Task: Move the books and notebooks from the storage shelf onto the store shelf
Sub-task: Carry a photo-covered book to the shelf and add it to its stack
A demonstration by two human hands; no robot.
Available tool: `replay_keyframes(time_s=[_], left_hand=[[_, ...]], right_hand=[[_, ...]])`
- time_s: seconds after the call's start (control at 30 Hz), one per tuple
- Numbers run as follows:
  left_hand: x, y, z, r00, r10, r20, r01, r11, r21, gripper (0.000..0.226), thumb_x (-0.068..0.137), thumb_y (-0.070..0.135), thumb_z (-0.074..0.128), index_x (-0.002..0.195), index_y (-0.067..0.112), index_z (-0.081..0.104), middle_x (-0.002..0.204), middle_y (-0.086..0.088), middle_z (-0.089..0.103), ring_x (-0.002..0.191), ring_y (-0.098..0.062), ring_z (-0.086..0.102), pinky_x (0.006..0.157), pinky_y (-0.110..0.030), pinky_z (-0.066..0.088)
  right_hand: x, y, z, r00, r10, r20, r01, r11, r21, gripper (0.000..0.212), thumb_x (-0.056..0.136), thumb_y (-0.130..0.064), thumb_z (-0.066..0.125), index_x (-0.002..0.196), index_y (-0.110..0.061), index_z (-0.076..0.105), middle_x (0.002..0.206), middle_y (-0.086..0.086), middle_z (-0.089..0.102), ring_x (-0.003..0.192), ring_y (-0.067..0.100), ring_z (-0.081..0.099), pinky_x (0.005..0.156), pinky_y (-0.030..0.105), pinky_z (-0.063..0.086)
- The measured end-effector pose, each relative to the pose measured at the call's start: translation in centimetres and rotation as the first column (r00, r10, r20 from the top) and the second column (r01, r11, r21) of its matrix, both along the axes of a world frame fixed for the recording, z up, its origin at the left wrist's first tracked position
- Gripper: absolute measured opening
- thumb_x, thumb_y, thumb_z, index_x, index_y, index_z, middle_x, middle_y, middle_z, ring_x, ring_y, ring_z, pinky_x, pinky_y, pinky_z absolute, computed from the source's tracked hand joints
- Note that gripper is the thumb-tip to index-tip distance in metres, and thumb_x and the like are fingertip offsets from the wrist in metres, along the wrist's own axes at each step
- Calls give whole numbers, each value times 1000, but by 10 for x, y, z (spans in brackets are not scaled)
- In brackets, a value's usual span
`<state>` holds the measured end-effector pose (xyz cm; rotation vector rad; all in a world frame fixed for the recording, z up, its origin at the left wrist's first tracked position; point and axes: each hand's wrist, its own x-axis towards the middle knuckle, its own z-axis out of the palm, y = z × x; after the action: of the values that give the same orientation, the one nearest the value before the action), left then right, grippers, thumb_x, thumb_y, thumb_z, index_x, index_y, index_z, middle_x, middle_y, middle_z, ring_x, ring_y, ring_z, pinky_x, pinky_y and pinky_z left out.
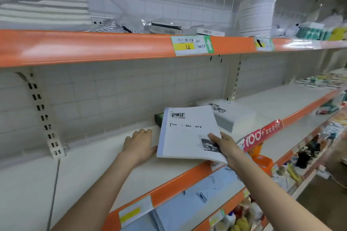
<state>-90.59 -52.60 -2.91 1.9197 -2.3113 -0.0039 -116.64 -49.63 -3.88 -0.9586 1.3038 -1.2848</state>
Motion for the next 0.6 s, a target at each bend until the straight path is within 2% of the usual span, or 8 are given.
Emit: replay_keyframes(time_s=[0.07,0.2,0.3,0.4,0.5,0.6], left_hand=[[-15,-16,2,1000,-3,-27,3,1000,-7,62,91,48,48,142,17,31,141,-7,39,130,-25,38,100,-39,38],[-40,-45,7,998,-5,-64,4,1000,-8,56,91,47,47,136,16,37,138,-6,44,127,-25,40,98,-39,38],[-57,-58,12,998,-7,-60,8,1000,17,47,92,37,47,131,13,39,135,-7,44,127,-26,40,96,-38,37],[-68,-66,14,999,-11,-51,12,999,35,39,90,29,46,125,12,41,131,-9,45,123,-28,41,94,-38,38],[-74,-77,13,999,-3,-42,4,999,39,43,90,36,49,126,13,41,130,-8,47,121,-27,44,96,-39,40],[-80,-88,13,1000,-2,-30,2,1000,19,49,90,45,50,128,14,42,130,-7,48,119,-27,46,92,-39,43]], right_hand=[[-14,-16,1,1000,-2,-10,2,1000,15,19,96,-14,54,108,-2,61,73,8,70,48,14,65,42,21,47],[-37,-46,3,999,0,-50,2,999,46,31,95,-18,56,120,0,58,86,13,69,50,14,66,43,22,48],[-51,-63,5,1000,0,-29,2,998,67,30,95,-20,58,117,0,57,87,14,68,48,15,66,41,22,48],[-62,-78,6,1000,16,6,-16,999,50,27,95,-17,56,116,-2,60,84,13,69,53,19,66,45,26,52],[-72,-91,7,999,26,20,-27,999,35,21,96,-15,54,112,-4,60,83,14,69,55,20,66,48,27,53],[-84,-106,8,999,44,27,-45,998,45,16,96,-15,53,106,-3,59,80,15,67,48,18,66,42,24,51]])
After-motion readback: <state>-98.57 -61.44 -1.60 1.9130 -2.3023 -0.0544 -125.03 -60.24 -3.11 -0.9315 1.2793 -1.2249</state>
